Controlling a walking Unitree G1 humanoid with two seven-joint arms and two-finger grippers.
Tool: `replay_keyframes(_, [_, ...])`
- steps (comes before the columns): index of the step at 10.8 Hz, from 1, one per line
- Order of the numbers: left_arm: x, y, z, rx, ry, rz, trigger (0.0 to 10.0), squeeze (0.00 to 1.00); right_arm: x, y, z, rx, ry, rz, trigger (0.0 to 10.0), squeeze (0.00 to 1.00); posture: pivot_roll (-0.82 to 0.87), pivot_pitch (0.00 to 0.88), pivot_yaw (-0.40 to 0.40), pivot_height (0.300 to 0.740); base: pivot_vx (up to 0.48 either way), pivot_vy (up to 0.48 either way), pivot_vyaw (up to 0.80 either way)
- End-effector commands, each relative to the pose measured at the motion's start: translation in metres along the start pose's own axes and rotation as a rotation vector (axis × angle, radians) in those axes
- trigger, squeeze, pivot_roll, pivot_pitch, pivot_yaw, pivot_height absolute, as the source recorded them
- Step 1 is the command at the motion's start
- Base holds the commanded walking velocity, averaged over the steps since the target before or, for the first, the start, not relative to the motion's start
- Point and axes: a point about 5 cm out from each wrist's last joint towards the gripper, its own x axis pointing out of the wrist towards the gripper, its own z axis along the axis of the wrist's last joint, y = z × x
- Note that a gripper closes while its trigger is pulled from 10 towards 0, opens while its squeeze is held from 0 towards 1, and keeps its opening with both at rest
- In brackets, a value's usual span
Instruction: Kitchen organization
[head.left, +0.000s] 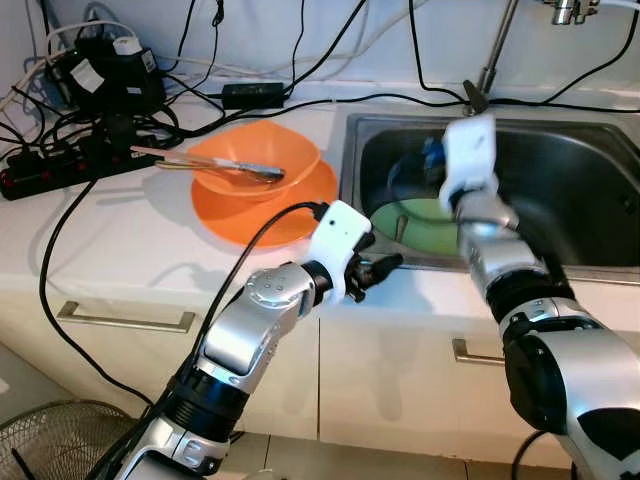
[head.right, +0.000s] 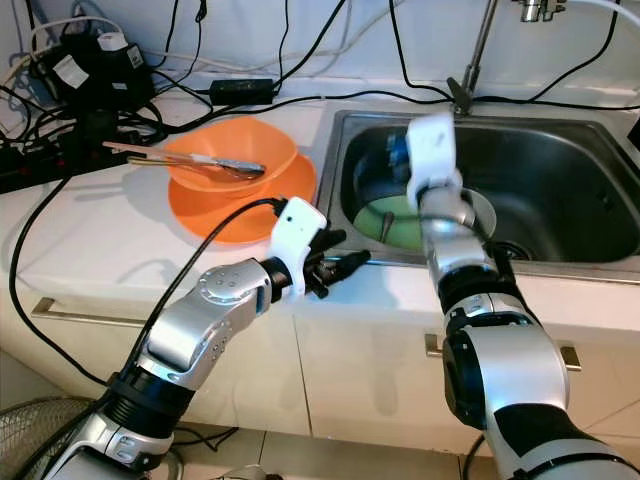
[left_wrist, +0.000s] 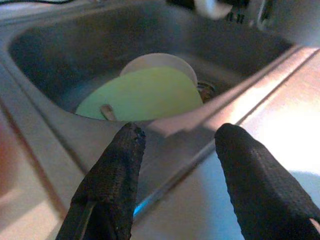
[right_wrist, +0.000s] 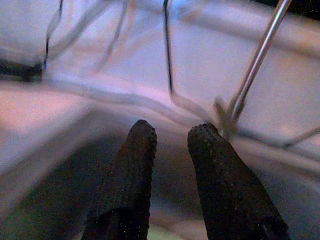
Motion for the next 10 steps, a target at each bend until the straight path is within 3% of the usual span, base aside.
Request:
replay_keyframes(1, [-0.001, 0.007, 0.003, 0.002, -0.025, 0.046, 10.0, 0.00, -0.006, -0.005, -0.001, 0.060, -0.048, -0.050, 10.0, 0.00, 0.09, 0.000, 0.040, 0.740, 0.000, 0.000, 0.00])
replay_keyframes(3, [-0.002, 0.014, 0.001, -0.014, -0.045, 0.103, 10.0, 0.00, -0.024, -0.007, -0.011, 0.101, -0.114, -0.110, 10.0, 0.00, 0.07, 0.000, 0.046, 0.740, 0.000, 0.000, 0.00])
replay_keyframes(6, [-0.006, 0.023, -0.001, -0.012, -0.073, 0.173, 10.0, 0.00, -0.065, -0.007, -0.027, 0.115, -0.172, -0.146, 10.0, 0.00, 0.06, 0.000, 0.049, 0.740, 0.000, 0.000, 0.00])
replay_keyframes(8, [-0.008, 0.024, -0.003, -0.022, -0.080, 0.186, 10.0, 0.00, -0.076, -0.006, -0.023, 0.131, -0.191, -0.152, 10.0, 0.00, 0.04, 0.000, 0.057, 0.740, 0.000, 0.000, 0.00])
replay_keyframes(10, [-0.007, 0.025, -0.004, -0.019, -0.118, 0.219, 10.0, 0.00, -0.083, 0.013, -0.033, 0.157, -0.132, -0.087, 10.0, 0.00, 0.04, 0.000, 0.065, 0.740, 0.000, 0.000, 0.00])
